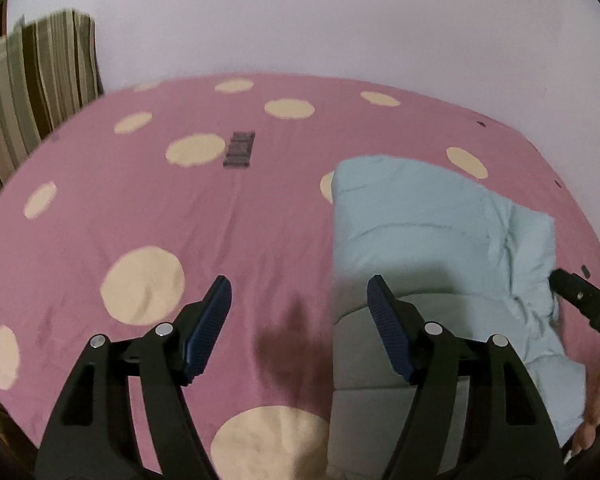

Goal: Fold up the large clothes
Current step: 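Grasp the jacket edge with the right gripper and lift it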

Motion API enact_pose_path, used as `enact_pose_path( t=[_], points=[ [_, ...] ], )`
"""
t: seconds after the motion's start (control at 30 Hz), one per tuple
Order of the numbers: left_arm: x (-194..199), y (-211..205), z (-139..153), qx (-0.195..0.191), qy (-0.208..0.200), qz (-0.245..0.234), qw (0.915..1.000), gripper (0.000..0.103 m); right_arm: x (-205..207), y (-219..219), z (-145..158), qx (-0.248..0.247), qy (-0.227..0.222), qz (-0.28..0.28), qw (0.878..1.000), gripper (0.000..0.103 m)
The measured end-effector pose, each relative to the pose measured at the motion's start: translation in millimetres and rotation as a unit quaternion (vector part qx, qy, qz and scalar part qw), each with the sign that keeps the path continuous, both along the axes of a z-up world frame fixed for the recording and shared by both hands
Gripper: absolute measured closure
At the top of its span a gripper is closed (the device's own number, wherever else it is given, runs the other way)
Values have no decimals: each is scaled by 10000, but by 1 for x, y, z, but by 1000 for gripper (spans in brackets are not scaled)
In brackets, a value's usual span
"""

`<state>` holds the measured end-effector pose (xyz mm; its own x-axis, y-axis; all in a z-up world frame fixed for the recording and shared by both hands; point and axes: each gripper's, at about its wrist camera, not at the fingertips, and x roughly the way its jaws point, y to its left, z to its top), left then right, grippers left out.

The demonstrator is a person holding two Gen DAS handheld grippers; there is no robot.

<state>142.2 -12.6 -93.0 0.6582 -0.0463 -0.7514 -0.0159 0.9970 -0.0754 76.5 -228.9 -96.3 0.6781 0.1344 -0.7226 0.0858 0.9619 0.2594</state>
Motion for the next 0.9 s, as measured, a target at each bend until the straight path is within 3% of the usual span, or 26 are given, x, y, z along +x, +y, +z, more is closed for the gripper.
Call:
enact_pose_path(
  t=[0.13, 0.23, 0.27, 0.3, 0.33, 0.43, 0.57, 0.73, 0.9],
  points=[
    [6, 0, -15, -168, 128, -163, 9996, 33, 16, 21, -11, -139, 219, 118, 9996, 30],
    [6, -2, -23, -222, 119, -262, 9993, 33, 23, 28, -27, 57, 505, 203, 9985, 33],
    [6, -2, -25, -252, 120, -282, 9992, 33, 25, 28, -30, 102, 540, 190, 9983, 41],
    [7, -3, -25, -300, 127, -308, 9990, 33, 25, 27, -32, 163, 561, 176, 9981, 64],
    [7, -4, -26, -337, 128, -336, 9988, 33, 26, 28, -33, 195, 590, 203, 9979, 77],
    [5, -10, -18, -310, 16, -459, 9985, 33, 25, 30, -26, 106, 513, 337, 9981, 91],
    [1, -21, -8, -484, -120, -682, 9964, 32, 21, 19, -15, -205, 336, 188, 9990, 92],
    [7, -56, -19, -81, -4, -950, 9954, 31, 21, -14, -19, -223, 395, -83, 9989, 92],
    [16, -85, -40, 238, 267, -1126, 9930, 29, 27, -36, -50, -258, 722, -100, 9970, 88]
  ],
)
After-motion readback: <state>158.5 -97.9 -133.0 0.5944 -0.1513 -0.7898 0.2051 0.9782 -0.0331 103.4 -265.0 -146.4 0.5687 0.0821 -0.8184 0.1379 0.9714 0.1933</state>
